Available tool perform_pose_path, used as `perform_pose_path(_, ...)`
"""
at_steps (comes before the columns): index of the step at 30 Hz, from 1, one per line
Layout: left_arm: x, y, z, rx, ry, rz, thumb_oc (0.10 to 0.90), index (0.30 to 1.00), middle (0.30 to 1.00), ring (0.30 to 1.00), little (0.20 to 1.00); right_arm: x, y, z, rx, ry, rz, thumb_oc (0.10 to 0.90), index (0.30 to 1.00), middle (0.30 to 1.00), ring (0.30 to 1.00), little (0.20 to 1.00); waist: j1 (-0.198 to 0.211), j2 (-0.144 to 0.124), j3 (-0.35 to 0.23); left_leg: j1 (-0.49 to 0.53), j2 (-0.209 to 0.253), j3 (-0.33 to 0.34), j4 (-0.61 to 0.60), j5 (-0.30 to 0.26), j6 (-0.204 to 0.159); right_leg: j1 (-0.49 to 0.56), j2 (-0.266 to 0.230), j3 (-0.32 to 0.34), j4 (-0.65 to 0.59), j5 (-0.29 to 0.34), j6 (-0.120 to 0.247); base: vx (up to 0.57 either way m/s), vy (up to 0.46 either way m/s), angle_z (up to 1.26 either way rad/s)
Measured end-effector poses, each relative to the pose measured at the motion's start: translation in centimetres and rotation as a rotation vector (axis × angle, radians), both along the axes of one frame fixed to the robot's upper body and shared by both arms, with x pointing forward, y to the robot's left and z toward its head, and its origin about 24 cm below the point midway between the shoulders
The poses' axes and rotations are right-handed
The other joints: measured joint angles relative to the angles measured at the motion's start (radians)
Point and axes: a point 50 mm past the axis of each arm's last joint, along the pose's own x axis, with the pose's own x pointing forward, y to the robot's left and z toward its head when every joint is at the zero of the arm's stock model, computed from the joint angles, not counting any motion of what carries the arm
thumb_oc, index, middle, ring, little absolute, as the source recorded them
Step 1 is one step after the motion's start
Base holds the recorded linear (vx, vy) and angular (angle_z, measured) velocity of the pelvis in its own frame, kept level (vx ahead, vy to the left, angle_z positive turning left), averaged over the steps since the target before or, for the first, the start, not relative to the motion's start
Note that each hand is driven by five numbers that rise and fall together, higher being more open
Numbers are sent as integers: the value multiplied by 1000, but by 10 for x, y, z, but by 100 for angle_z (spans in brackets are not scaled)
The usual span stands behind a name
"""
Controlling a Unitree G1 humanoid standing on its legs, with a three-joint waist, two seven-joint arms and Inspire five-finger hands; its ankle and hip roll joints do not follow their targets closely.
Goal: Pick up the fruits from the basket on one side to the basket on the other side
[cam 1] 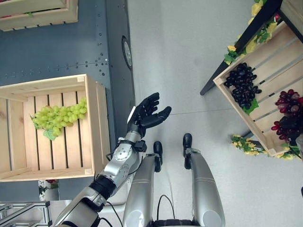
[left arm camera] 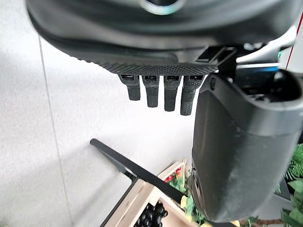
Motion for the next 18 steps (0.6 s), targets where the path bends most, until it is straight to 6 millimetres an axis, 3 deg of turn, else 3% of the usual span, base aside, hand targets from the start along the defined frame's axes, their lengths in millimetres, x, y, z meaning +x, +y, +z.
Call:
perform_pose_path(3, 2, 1, 5, 1, -17, -4, 800, 900, 900, 900, 900, 7, 9, 10, -10, -35, 45, 400, 300, 300, 300, 300, -10, -11, 0, -18, 6, 9, 12, -12, 5, -16, 4, 5, -3, 10, 2, -14, -23, -8)
perform_pose_path(9, 4, 7, 8, -8, -31, 1, 800, 900, 900, 900, 900, 9, 12, 11, 7, -54, 64, 400, 300, 300, 300, 300, -3, -24, 0, -30, 34, 13, 57, -50, 4, -12, 30, 7, 4, 16, -9, 22, -39, -12)
perform_pose_path(12, 6, 10, 13, -5, -46, 1, 800, 900, 900, 900, 900, 7, 9, 8, 91, -91, 46, 400, 300, 300, 300, 300, -5, -38, -1, -30, 34, 12, 60, -54, 4, -11, 31, 8, 3, 14, -9, 33, -14, -2)
perform_pose_path(18, 5, 13, 8, 10, -19, -9, 800, 900, 900, 900, 900, 3, 8, 3, 313, -228, 9, 400, 300, 300, 300, 300, -5, -39, -1, -30, 33, 12, 67, -62, 9, -10, 29, 9, 10, 4, -9, 44, -7, 0)
